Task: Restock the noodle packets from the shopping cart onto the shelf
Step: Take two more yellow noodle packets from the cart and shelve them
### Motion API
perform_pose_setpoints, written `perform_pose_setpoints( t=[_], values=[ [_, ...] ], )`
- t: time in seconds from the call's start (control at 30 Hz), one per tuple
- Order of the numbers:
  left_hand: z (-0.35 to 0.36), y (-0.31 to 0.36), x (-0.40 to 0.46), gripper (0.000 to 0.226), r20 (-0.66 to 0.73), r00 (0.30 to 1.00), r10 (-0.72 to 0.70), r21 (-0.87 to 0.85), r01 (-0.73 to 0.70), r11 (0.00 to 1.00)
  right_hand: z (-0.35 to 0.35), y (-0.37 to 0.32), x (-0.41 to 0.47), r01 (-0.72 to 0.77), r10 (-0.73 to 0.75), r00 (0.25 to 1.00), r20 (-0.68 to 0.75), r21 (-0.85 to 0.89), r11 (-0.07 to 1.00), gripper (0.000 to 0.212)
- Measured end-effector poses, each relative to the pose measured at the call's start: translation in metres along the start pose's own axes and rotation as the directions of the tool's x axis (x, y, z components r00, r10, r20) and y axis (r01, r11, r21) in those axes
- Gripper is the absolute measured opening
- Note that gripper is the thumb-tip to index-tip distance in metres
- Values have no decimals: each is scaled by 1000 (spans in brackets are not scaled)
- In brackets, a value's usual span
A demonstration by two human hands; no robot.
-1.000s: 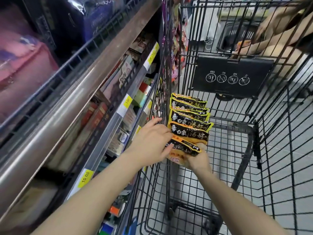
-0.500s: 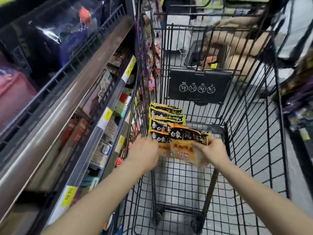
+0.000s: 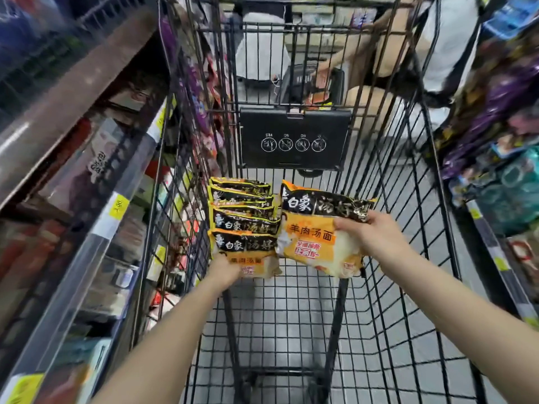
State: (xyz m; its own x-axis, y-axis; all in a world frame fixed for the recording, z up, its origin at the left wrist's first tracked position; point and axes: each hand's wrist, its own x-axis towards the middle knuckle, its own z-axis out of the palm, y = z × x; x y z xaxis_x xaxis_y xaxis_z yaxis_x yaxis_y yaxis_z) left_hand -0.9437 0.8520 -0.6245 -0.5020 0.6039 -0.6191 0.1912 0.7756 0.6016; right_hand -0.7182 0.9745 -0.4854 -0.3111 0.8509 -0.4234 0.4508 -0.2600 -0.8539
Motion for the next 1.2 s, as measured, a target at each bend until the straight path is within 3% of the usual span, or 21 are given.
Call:
perform_pose_setpoints(
  t=[0.07, 0.2, 0.27, 0.5, 0.73, 0.83, 1.03, 1.13, 1.2],
  values=[
    [2, -1, 4, 15, -13, 1000, -28, -54, 27, 998, -1, 2, 3, -11, 11, 1000, -1, 13, 1000, 14],
    [8, -9, 19, 69, -92, 993, -76, -213, 55, 975, -2, 4, 5, -14, 14, 1000, 0, 48, 999, 15],
    [10, -14, 25, 76, -106, 992, -73, -257, 44, 965, -3, 5, 4, -6, 6, 1000, -4, 59, 998, 15],
    [26, -16, 24, 80, -292, 955, -50, -177, -2, 984, -4, 5, 5, -3, 7, 1000, -27, 115, 993, 17],
    [15, -20, 9, 54, -270, 963, -2, -147, -39, 988, -5, 0, 2, -15, 22, 999, -47, 144, 989, 10],
    [12, -12, -1, 65, -270, 962, 42, -178, -93, 980, -8, -8, -2, -24, 34, 998, -61, 149, 988, 12],
    [-11, 31, -35, 27, -269, 960, 79, -223, -141, 965, -25, -35, -22, -25, 33, 998, -61, 125, 992, 14],
    [-36, 57, -54, 30, -242, 964, 106, -225, -162, 961, -40, -55, -37, -27, 33, 998, -61, 95, 995, 14],
    [-56, 79, -73, 61, -210, 968, 138, -244, -189, 951, -51, -70, -47, -35, 41, 997, -70, 85, 996, 14]
  ],
)
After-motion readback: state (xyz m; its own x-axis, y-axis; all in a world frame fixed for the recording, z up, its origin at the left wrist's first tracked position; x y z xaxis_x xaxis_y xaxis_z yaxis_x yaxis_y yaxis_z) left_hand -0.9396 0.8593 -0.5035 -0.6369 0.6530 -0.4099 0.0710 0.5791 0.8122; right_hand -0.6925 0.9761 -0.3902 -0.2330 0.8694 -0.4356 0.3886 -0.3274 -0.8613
